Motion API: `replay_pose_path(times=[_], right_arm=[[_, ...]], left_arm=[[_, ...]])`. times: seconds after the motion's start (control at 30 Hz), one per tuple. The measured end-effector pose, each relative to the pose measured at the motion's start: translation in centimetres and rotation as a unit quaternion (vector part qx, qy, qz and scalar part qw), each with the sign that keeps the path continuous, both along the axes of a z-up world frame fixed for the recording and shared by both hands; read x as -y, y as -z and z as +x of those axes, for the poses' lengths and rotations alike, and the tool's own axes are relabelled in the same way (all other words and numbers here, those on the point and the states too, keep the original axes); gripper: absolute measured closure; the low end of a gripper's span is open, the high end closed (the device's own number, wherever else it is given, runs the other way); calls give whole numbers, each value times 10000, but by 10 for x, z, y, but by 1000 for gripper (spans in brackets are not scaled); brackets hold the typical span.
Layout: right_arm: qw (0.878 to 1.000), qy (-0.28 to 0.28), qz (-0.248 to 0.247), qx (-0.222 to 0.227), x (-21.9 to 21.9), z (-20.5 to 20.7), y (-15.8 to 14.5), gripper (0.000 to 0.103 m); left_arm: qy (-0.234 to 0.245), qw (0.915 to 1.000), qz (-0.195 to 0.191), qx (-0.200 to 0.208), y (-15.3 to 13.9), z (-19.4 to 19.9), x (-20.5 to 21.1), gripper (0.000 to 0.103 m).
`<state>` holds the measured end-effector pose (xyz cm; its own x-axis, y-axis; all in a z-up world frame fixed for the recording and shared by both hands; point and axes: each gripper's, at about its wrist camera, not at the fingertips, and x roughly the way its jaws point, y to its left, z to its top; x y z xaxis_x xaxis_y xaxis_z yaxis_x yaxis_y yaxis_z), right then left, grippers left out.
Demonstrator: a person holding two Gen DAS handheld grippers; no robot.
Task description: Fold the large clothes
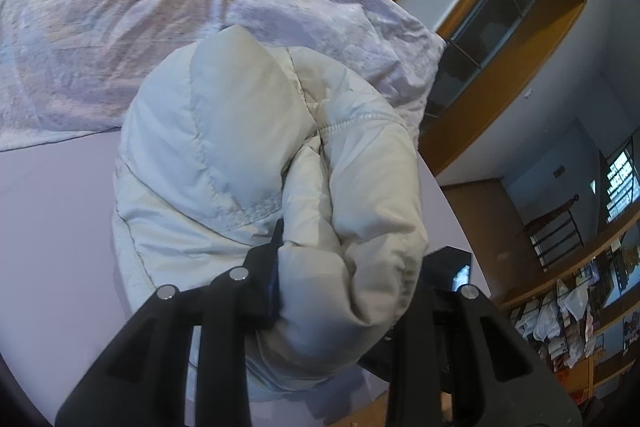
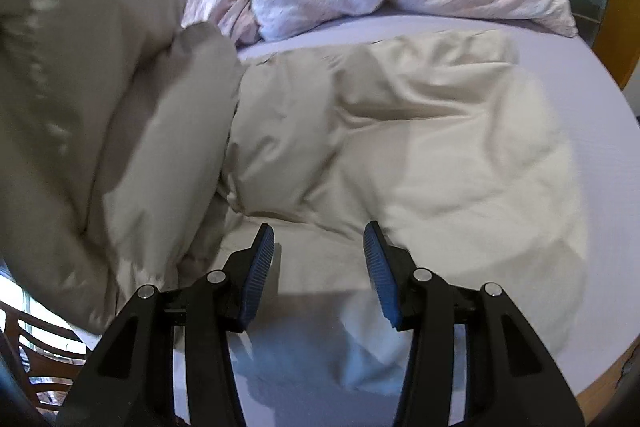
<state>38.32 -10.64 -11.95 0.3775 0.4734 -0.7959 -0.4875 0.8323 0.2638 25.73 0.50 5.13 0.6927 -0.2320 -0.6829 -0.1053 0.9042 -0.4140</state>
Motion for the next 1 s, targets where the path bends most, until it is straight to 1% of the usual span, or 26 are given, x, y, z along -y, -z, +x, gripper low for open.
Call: replay_pose_path(times=[0.13,0.27,0.33,0.47,0.63,0.77,0.9,1.0], right_arm=[[9997,207,-112,87,33,-5,0,54],[9989,457,-57,-23,64,-5,8,54],[9986,532,-40,-41,77,-8,10,54],[9982,606,-39,-32,90,-9,12,54],[9975,698,32,-91,103,-5,15,54],[9975,686,68,-137,109,-3,19,54],[9978,633,81,-176,111,-2,24,54],[9979,606,75,-213,112,2,28,53]], left_arm=[[262,9996,-53,-46,4,15,28,74],[574,9983,-62,-115,11,30,60,74],[735,9970,-87,-212,19,41,80,74],[955,9944,-135,-424,34,58,113,74],[1129,9915,-31,-649,50,71,146,74],[1122,9908,-6,-754,57,77,153,73],[1100,9911,33,-751,56,75,153,72],[1121,9908,-16,-760,56,73,153,72]])
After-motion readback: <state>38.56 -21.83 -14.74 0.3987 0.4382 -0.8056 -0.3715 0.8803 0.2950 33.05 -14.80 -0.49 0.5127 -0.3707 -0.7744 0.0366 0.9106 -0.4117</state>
